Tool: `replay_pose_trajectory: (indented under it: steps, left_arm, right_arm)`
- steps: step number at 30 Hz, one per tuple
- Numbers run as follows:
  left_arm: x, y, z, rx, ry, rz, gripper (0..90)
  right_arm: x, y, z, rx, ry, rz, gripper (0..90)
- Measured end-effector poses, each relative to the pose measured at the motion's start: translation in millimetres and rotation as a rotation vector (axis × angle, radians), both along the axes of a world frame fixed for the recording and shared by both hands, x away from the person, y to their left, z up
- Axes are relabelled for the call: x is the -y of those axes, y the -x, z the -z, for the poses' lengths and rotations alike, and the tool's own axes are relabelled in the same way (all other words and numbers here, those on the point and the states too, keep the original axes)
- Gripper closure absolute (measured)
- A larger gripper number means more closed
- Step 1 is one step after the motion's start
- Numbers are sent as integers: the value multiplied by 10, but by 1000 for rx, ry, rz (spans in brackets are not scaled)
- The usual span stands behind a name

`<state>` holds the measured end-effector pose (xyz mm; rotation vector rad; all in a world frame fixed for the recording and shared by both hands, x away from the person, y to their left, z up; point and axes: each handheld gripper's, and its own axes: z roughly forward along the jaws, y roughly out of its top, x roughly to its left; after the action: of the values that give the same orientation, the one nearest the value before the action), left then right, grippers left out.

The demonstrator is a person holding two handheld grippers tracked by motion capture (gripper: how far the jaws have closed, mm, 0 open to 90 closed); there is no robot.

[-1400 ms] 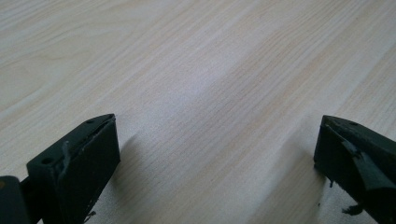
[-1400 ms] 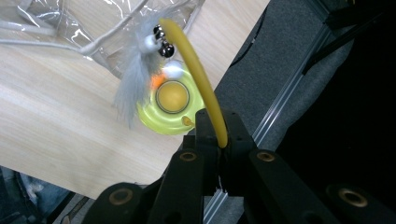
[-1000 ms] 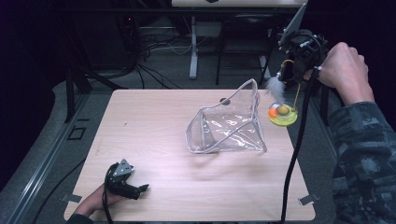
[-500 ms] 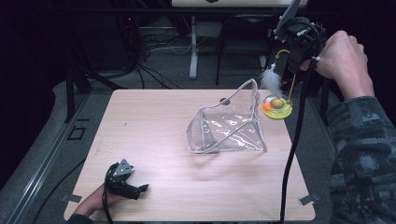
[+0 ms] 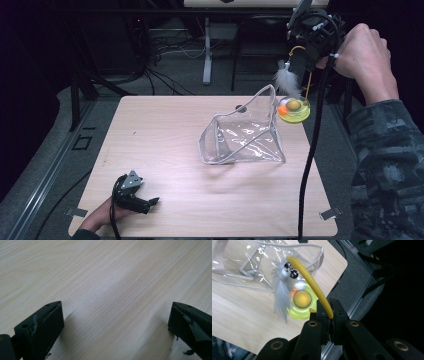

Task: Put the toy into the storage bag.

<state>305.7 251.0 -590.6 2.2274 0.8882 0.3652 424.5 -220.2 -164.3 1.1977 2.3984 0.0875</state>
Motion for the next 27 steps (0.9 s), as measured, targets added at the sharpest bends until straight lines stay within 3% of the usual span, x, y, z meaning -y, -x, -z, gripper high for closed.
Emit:
replay_pose_trajectory:
  steps: [9, 27]
  left_arm:
    - [0, 0, 0, 0, 0, 0, 1]
    - [0, 2, 0, -1, 0, -1, 1]
  right_arm:
    - [-241, 33, -73, 21, 14, -46, 874]
    - [-677, -38, -28, 13, -46, -123, 874]
